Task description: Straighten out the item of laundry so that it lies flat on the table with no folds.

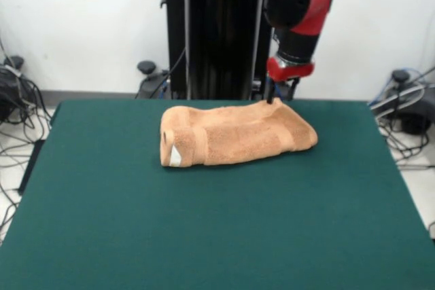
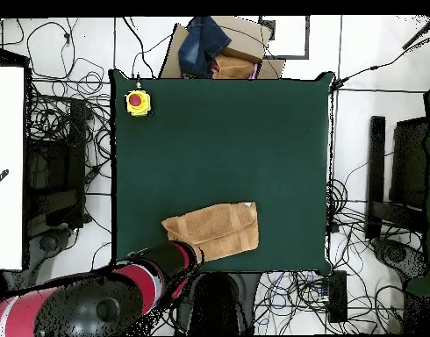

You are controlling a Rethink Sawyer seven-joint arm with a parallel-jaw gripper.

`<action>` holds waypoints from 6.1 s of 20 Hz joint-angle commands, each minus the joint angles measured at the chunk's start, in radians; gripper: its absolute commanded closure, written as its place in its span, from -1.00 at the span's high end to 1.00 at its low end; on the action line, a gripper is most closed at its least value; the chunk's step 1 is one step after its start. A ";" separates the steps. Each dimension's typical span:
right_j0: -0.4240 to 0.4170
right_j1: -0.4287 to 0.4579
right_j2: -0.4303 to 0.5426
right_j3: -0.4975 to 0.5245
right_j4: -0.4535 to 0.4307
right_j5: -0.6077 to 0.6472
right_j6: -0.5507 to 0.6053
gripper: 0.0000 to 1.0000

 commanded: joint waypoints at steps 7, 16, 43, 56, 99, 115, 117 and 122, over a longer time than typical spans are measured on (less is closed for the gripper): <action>0.055 0.110 0.051 -0.110 0.002 -0.020 0.035 1.00; 0.015 0.062 0.102 -0.113 -0.030 0.053 0.003 1.00; 0.062 0.090 0.074 -0.161 0.003 0.061 0.018 1.00; -0.023 0.058 0.136 -0.164 -0.031 0.115 -0.015 1.00; -0.220 -0.188 0.355 0.013 -0.156 0.361 -0.077 1.00; -0.204 -0.133 0.322 -0.046 -0.239 0.324 -0.023 1.00; -0.213 -0.140 0.335 -0.045 -0.239 0.342 -0.035 1.00; -0.277 -0.209 0.399 0.007 -0.206 0.434 -0.095 1.00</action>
